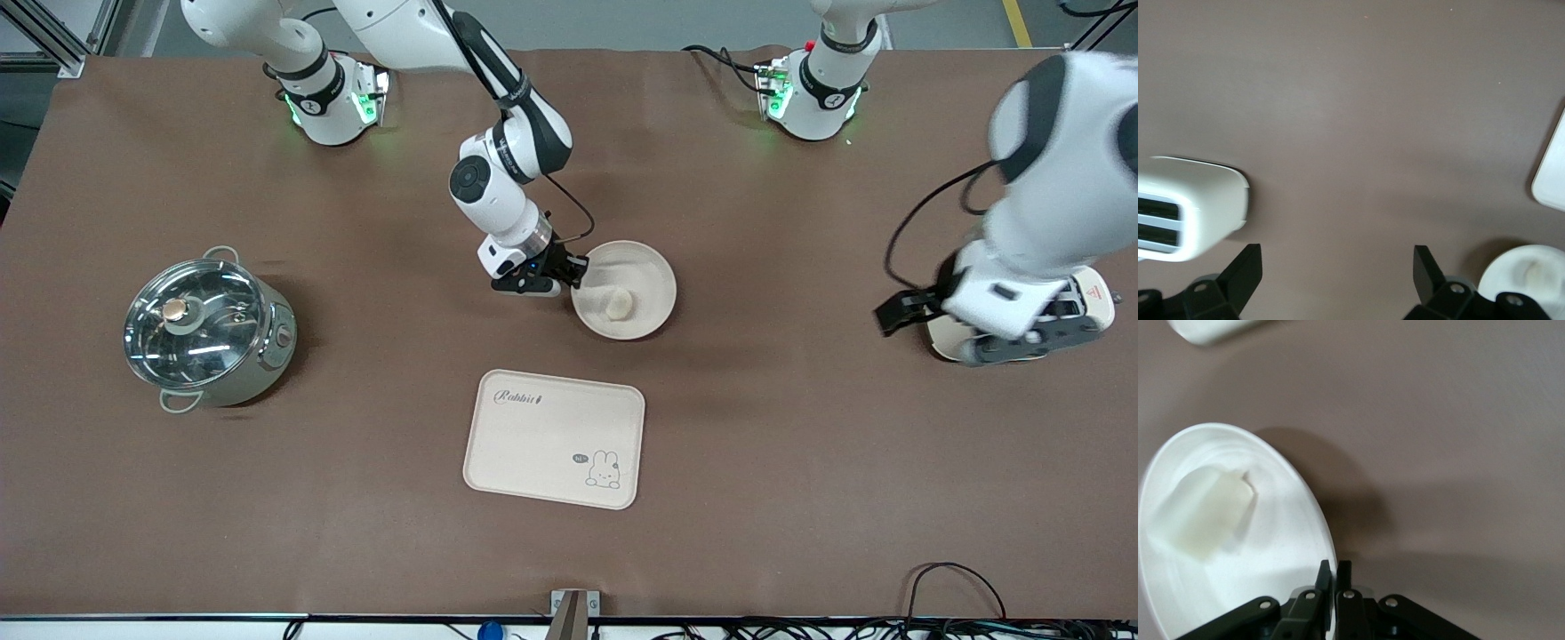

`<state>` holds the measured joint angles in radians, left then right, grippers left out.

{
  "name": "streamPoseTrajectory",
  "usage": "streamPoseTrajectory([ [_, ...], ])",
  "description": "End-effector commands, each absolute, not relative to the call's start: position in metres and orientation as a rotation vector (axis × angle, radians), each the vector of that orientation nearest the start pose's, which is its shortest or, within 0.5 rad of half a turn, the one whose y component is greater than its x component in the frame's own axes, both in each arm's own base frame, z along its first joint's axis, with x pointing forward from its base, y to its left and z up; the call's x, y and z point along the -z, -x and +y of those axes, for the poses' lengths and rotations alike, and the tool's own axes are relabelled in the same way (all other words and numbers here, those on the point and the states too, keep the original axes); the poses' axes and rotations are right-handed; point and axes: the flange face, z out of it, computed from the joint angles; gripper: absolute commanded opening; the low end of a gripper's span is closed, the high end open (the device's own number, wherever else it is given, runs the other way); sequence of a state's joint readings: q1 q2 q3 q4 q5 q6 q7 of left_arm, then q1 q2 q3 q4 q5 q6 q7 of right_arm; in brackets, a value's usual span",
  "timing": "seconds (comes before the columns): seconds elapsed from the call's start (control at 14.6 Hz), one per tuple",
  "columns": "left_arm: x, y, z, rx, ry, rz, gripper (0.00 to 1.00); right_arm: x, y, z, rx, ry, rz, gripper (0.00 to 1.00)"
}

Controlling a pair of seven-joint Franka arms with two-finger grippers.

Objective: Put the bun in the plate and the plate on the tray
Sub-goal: 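Carry the plate with the right gripper and set it on the tray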

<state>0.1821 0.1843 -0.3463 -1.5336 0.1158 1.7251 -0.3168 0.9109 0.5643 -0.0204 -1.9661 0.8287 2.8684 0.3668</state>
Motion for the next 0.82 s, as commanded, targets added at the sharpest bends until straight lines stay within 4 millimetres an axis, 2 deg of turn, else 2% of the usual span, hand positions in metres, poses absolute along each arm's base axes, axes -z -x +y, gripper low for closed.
streamPoseTrajectory([
  [0.0, -0.588, -0.610, -0.047, 0.054, 3.114, -0.157, 1.00, -0.239, -0.481, 0.451, 0.119, 2.589, 0.384, 0.01],
  [0.14, -0.594, -0.607, -0.038, 0.063, 3.108, -0.164, 1.00, -0.262, -0.526, 0.431, 0.186, 2.561, 0.385, 0.00],
  [0.27, -0.600, -0.602, -0.031, 0.024, 3.098, -0.178, 1.00, -0.261, -0.576, 0.395, 0.281, 2.597, 0.359, 0.01],
  [0.34, -0.603, -0.602, -0.025, 0.010, 3.103, -0.185, 1.00, -0.260, -0.593, 0.387, 0.294, 2.617, 0.334, 0.00],
  [0.41, -0.603, -0.601, -0.022, 0.002, 3.105, -0.155, 1.00, -0.259, -0.607, 0.382, 0.272, 2.638, 0.313, 0.00],
  [0.55, -0.605, -0.598, -0.030, -0.006, 3.110, -0.117, 1.00, -0.253, -0.632, 0.370, 0.263, 2.652, 0.313, 0.01],
  [0.69, -0.613, -0.587, -0.042, -0.048, 3.098, -0.083, 1.00, -0.230, -0.639, 0.369, 0.253, 2.667, 0.318, 0.01],
  [0.75, -0.614, -0.586, -0.040, -0.055, 3.094, -0.093, 1.00, -0.218, -0.644, 0.372, 0.252, 2.669, 0.320, 0.01],
])
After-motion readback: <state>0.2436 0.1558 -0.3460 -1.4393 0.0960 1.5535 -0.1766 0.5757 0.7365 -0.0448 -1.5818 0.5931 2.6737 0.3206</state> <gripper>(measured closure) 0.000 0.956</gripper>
